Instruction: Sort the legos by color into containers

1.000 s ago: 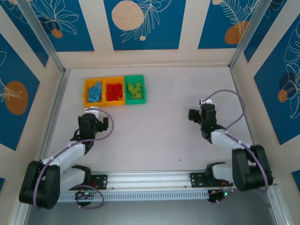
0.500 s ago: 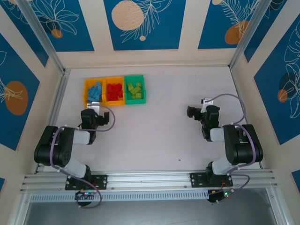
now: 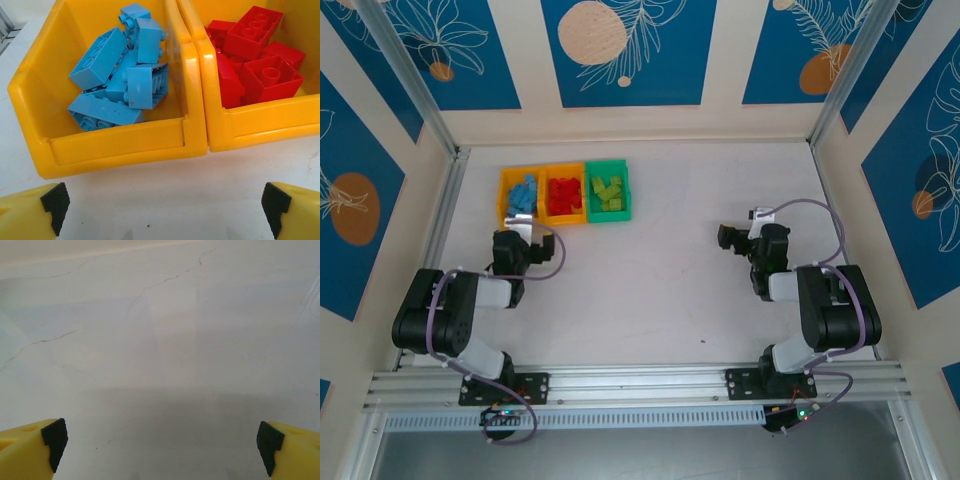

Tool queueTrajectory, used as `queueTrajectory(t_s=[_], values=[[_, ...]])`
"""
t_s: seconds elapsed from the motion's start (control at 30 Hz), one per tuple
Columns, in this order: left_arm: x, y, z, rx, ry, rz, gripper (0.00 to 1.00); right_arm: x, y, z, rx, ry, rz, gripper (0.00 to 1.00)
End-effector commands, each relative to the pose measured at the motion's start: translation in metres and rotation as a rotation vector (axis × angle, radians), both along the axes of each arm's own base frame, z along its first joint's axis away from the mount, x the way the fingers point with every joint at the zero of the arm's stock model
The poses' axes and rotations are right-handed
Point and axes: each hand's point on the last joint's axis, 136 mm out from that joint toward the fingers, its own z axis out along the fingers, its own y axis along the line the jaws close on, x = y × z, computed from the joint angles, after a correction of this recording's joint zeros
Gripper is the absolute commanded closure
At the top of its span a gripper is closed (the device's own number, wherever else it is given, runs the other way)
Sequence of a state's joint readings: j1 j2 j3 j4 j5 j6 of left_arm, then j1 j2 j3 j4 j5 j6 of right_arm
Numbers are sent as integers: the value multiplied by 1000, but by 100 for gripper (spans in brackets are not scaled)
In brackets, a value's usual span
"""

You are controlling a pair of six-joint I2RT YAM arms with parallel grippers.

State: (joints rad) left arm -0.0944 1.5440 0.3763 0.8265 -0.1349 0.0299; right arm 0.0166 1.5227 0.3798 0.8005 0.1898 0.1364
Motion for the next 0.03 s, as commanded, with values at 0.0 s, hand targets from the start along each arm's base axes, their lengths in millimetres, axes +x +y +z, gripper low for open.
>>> queueTrajectory(t_s=[0.0], values=[[7, -1, 14, -8, -45, -17, 0, 9, 1, 16, -5, -60, 16, 0]])
